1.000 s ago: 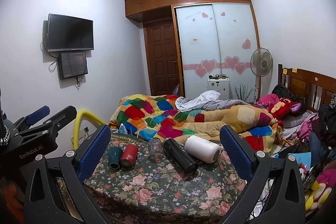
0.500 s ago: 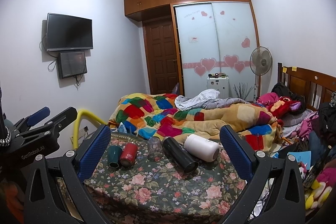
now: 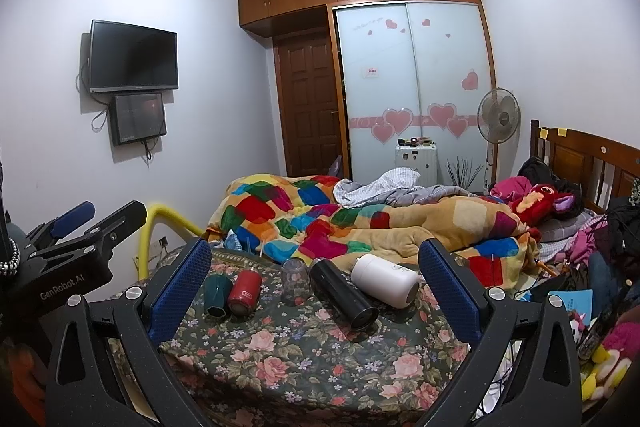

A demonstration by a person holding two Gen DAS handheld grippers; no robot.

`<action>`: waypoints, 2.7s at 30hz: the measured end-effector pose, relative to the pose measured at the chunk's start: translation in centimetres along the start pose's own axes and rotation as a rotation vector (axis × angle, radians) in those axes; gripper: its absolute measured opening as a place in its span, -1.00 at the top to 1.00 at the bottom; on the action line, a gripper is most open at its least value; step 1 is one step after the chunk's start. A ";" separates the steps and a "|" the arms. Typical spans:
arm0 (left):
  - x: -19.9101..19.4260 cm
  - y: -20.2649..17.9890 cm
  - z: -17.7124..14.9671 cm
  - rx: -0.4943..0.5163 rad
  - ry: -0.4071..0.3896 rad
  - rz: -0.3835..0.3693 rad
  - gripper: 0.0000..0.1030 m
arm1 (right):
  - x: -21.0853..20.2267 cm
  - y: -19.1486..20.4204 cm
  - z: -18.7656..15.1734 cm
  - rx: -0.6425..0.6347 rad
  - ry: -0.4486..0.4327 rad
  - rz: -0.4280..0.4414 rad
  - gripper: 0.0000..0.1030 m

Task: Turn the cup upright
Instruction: 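Move the left gripper down toward the lying red metal bottle, then close the left gripper around the red bottle's body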

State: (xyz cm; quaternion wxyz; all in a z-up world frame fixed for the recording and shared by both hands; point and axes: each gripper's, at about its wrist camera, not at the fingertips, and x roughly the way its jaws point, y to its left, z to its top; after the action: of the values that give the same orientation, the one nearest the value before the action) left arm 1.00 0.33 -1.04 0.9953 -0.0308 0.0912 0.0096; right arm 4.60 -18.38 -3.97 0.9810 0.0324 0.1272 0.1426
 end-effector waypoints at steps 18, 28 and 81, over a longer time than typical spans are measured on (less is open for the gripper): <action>13.1 4.8 -5.9 -0.067 0.307 0.147 -1.00 | 7.5 -0.9 -2.2 -0.014 0.206 -0.020 -1.00; 24.6 8.5 -14.1 -0.129 0.611 0.117 -0.66 | 13.9 -3.0 -5.4 0.029 0.396 -0.056 -1.00; 39.3 5.9 -17.6 0.040 0.941 0.027 -0.23 | 17.0 -4.8 -7.0 0.084 0.454 -0.047 -1.00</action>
State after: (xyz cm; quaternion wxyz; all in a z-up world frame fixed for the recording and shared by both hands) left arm 36.33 5.63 -25.81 0.8460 -0.0115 0.5331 0.0057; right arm 19.81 -17.85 -15.27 0.9280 0.0371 0.3514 0.1179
